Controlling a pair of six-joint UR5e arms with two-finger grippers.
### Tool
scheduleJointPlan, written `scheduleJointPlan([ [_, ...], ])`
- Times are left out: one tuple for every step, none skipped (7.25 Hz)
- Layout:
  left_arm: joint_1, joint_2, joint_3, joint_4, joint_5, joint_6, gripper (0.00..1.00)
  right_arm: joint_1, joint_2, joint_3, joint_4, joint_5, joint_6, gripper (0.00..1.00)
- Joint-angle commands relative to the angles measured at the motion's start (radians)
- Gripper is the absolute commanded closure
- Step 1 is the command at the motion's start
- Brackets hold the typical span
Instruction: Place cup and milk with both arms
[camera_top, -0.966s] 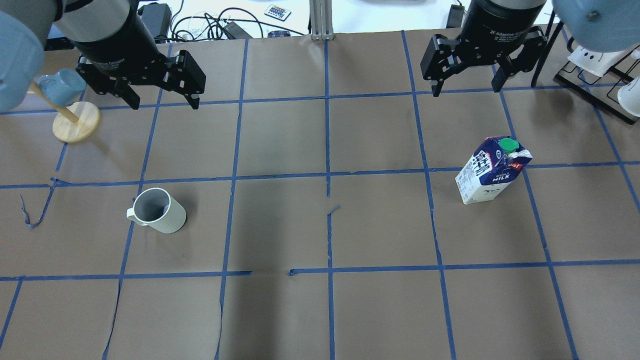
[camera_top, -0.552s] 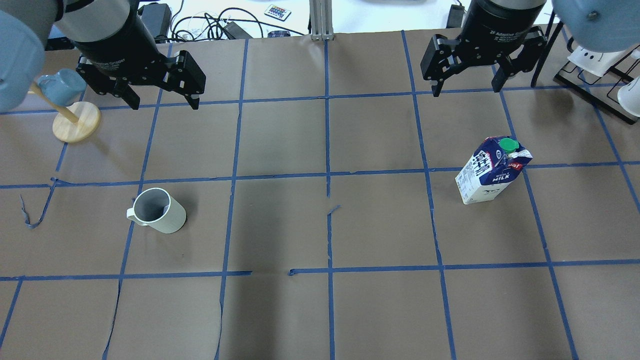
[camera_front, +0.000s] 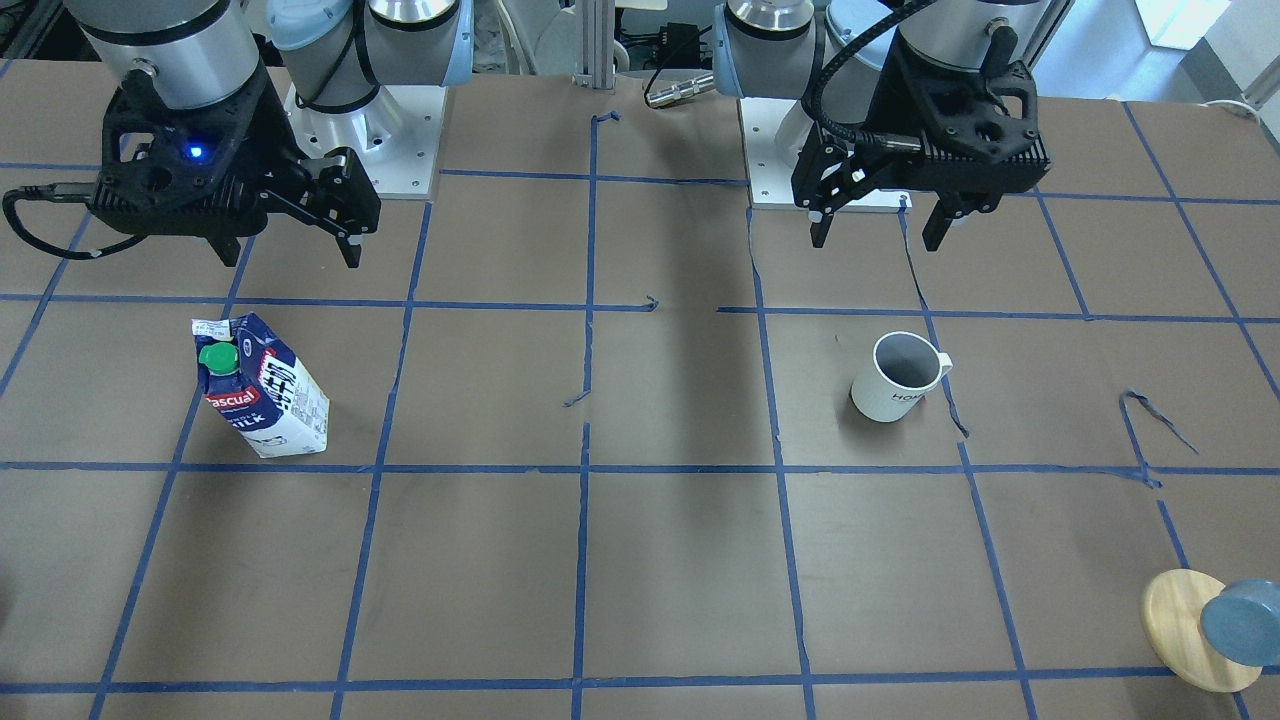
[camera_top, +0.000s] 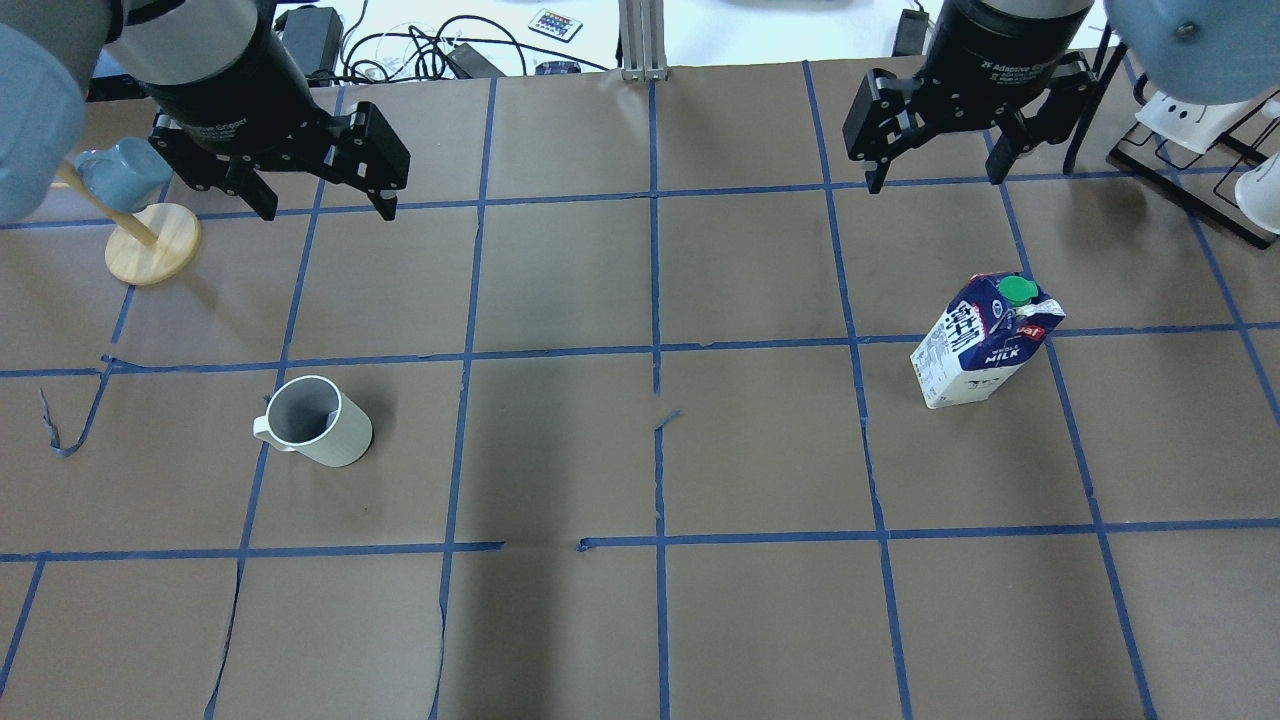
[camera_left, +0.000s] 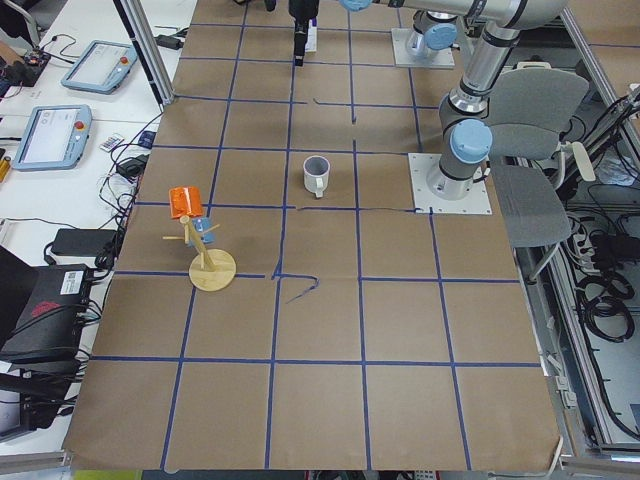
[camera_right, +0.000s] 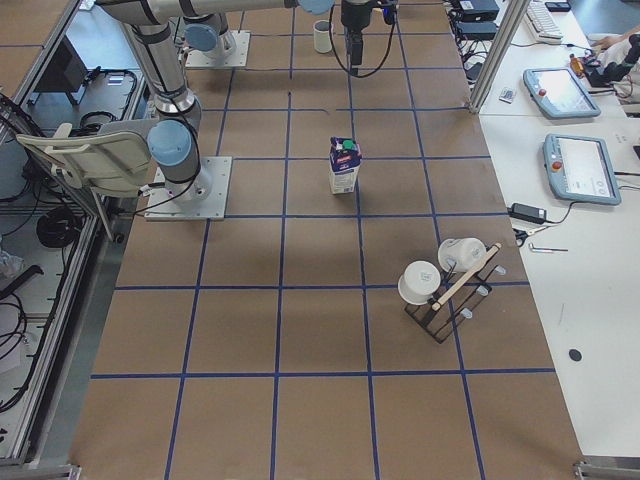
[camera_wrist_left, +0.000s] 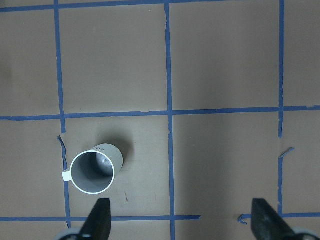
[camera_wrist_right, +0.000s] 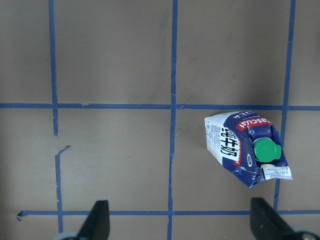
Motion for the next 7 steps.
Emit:
scheduleJointPlan([
  [-0.001,-0.003,0.000,-0.001,-0.005,0.000,0.00,-0.015,0.012,0.000,-0.004,-0.002,-0.006,0.00],
  [-0.001,-0.003,0.001,0.002,-0.005,0.000,0.00,-0.016,0.012,0.001,-0.001,-0.001,-0.021,0.00],
  [-0.001,-0.003,0.001,0.003,-0.005,0.000,0.00,-0.016,0.012,0.001,-0.001,-0.001,-0.023,0.00],
  [0.001,-0.004,0.001,0.003,-0.005,0.000,0.00,-0.016,0.012,0.001,-0.001,-0.002,-0.023,0.00],
  [0.001,-0.003,0.000,0.003,-0.005,0.000,0.00,-0.016,0.010,0.001,0.005,-0.004,-0.021,0.00],
  [-0.001,-0.003,0.000,0.003,-0.005,0.000,0.00,-0.013,0.010,0.001,0.005,-0.002,-0.017,0.00],
  [-0.002,-0.003,0.000,0.003,-0.005,0.000,0.00,-0.012,0.010,0.001,0.002,-0.002,-0.018,0.00],
])
